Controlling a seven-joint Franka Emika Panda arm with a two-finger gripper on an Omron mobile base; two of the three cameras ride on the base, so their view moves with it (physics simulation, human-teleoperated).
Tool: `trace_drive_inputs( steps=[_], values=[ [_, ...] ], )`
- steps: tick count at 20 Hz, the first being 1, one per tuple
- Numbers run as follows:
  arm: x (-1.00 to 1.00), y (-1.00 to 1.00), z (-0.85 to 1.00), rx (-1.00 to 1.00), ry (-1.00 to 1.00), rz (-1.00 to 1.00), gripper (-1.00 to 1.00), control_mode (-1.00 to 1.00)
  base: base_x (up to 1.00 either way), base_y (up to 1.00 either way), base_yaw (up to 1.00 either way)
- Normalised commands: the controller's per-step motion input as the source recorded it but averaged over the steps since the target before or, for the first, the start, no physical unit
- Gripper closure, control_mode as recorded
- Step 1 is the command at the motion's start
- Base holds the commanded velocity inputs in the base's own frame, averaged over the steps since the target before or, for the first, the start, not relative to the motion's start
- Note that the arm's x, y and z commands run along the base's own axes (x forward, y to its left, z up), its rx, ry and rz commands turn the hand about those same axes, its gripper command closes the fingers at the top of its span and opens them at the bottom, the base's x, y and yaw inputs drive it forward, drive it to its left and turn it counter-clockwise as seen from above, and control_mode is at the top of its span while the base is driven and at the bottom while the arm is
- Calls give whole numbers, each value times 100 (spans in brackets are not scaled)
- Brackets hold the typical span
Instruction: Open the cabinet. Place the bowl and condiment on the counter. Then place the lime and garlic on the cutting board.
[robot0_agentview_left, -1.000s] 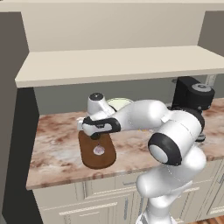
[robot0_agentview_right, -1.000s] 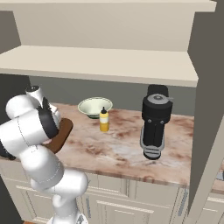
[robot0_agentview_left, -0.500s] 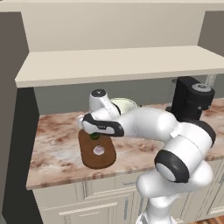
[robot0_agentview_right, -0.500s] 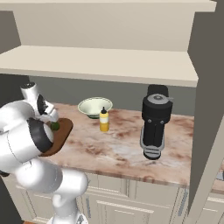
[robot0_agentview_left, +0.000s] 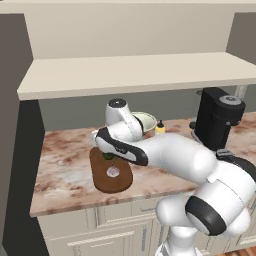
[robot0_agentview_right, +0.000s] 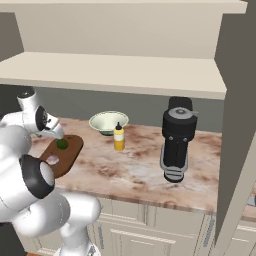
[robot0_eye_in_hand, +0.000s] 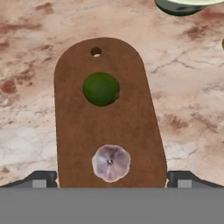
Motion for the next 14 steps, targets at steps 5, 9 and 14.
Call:
trace_drive_inputs(
  steps=[5,9,14],
  values=[
    [-42,-13,23,0,-1,0,-100,-100,0,0,0],
    [-47,-14,27,0,-1,0,-100,-100,0,0,0],
    [-47,-13,33,0,-1,0,-100,-100,0,0,0]
  ],
)
